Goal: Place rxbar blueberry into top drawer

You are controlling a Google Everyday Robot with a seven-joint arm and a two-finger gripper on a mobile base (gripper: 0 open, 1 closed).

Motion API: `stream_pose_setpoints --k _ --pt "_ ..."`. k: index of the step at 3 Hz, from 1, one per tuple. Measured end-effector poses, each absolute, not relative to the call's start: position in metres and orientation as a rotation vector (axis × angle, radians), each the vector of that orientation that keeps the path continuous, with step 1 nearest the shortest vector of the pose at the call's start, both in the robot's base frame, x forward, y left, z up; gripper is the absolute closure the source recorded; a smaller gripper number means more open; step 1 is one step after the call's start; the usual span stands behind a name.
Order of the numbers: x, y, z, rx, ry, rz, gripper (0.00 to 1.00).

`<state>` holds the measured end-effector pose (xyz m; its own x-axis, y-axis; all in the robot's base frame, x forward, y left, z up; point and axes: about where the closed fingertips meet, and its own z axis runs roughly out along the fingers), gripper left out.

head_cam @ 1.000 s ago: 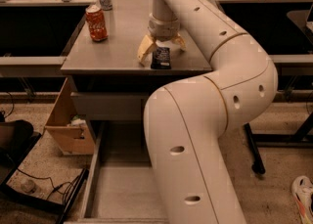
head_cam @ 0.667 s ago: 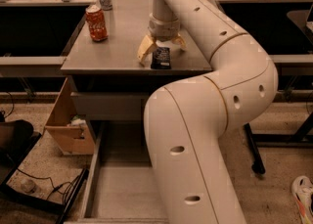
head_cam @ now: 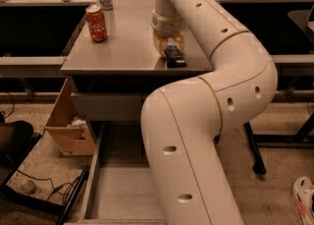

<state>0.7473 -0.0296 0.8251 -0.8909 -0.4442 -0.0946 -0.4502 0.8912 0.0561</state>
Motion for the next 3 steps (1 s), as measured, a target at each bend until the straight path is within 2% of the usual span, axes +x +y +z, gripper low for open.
stream_pose_setpoints --k 3 --pt "0.7457 -0.0346 0.8316 -0.687 2.980 0.111 1.00"
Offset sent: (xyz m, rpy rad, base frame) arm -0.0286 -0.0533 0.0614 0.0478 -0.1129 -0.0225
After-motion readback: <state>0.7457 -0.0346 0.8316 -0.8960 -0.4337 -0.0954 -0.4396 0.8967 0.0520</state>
